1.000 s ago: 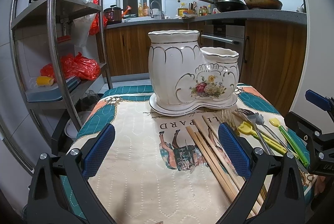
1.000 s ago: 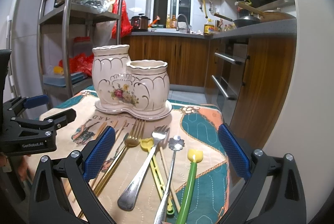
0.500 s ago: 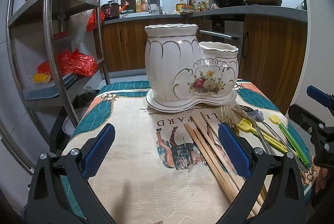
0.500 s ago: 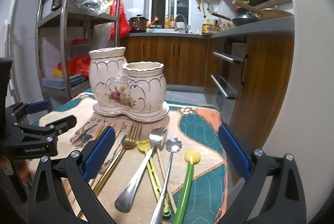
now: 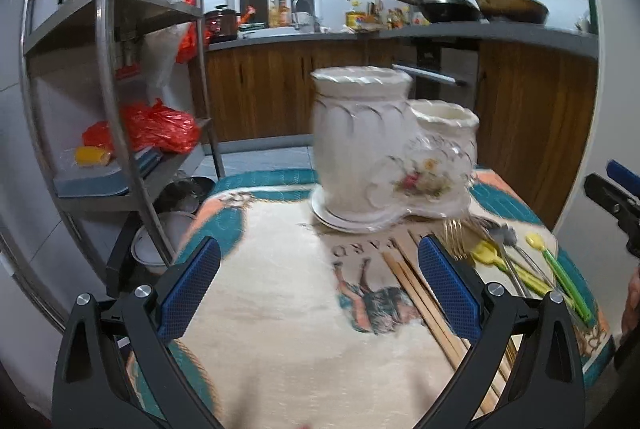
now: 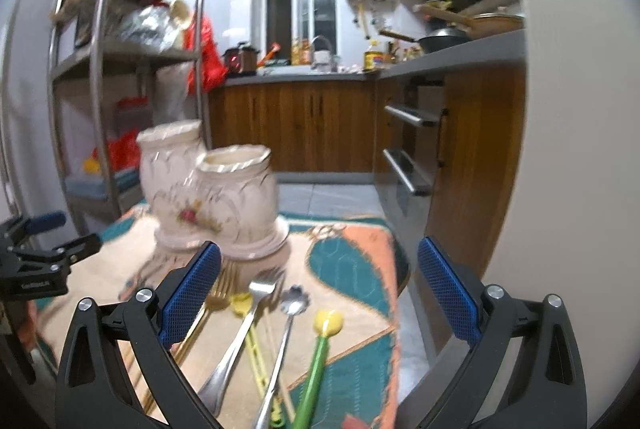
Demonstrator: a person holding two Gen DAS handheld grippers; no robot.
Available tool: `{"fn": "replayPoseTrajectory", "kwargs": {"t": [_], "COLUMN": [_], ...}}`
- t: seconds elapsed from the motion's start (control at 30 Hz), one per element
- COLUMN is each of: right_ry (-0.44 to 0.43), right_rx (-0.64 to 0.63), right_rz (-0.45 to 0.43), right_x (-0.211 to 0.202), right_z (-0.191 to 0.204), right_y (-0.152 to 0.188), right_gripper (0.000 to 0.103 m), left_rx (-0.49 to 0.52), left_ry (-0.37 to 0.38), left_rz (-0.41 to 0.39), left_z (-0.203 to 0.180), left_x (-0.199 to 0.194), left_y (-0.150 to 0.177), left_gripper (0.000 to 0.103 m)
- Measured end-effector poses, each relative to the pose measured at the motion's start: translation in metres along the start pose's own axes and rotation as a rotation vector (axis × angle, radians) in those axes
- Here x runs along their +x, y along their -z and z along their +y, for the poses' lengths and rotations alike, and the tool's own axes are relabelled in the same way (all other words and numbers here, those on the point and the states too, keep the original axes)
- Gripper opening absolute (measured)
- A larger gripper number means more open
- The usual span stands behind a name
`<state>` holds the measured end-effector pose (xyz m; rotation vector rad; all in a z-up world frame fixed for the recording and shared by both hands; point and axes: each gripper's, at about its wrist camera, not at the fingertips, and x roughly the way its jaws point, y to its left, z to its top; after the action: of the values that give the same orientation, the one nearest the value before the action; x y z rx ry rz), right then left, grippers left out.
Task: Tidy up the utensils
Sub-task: 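Lower the left tool onto a wooden chopstick while the right tool grasps the green-handled utensil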
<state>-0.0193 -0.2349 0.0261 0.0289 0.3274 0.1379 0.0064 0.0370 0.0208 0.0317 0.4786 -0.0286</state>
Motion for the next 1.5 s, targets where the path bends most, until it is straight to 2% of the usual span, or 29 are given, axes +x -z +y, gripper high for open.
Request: {"fn": "replayPoseTrajectory", "kwargs": {"t": [0.03,0.17,0.33,0.43,0.5,0.63,0.7,0.73,0.8,0.87,0.9,1.07,1.2,1.33,1.43,1.5], "right_ry": [-0.005,-0.004,-0.050,-0.072,-0.072,-0.066,-0.068,-0.070,-0.079,-0.092,-0.096,-0.091,-0.096,-0.086,-0.084,-0.081], "right_rx": [-0.010,-0.060,-0.071,-0.085,-0.094,-0.122,-0.117,-0.114,-0.104,-0.095,-0.093,-0.090,-0.093,-0.111,-0.113,-0.117], "right_rz": [0.002,0.078,0.236,0.318,0.347,0.368,0.399,0.412,0.439,0.456,0.461,0.478,0.476,0.487,0.495,0.503], "right_x": [0.000,0.004,0.016,0.022,0.027,0.029,0.033,0.036,0.039,0.042,0.042,0.044,0.044,0.045,0.047,0.049], "right_z": [-0.002,-0.003,-0.006,-0.005,-0.002,0.002,0.002,0.002,0.002,0.002,0.002,0.002,0.003,0.003,0.002,0.002], "right_y": [-0.002,-0.002,0.011,0.023,0.026,0.030,0.032,0.032,0.035,0.037,0.037,0.042,0.043,0.045,0.046,0.048], "right_gripper": [0.098,0.098,0.098,0.098,0.098,0.095,0.081,0.078,0.062,0.055,0.053,0.043,0.040,0.037,0.037,0.037], "left_rx": [-0.005,0.059,0.075,0.084,0.096,0.123,0.139,0.141,0.138,0.130,0.126,0.121,0.104,0.156,0.155,0.176], "left_ry": [0.018,0.003,0.102,0.137,0.164,0.165,0.167,0.166,0.166,0.171,0.175,0.189,0.186,0.151,0.165,0.152], "left_rz": [0.003,0.052,0.187,0.249,0.291,0.311,0.329,0.334,0.349,0.366,0.370,0.379,0.392,0.400,0.450,0.448], "left_z": [0.005,0.010,-0.003,-0.016,-0.026,-0.042,-0.048,-0.049,-0.050,-0.049,-0.049,-0.052,-0.049,-0.054,-0.057,-0.059], "left_x": [-0.001,0.001,0.010,0.021,0.029,0.035,0.038,0.038,0.040,0.042,0.043,0.043,0.041,0.036,0.038,0.038], "left_y": [-0.002,-0.006,0.005,0.014,0.019,0.025,0.028,0.029,0.031,0.032,0.032,0.032,0.032,0.033,0.035,0.034], "left_gripper": [0.097,0.097,0.097,0.098,0.098,0.095,0.088,0.085,0.079,0.069,0.068,0.061,0.060,0.054,0.054,0.054]}}
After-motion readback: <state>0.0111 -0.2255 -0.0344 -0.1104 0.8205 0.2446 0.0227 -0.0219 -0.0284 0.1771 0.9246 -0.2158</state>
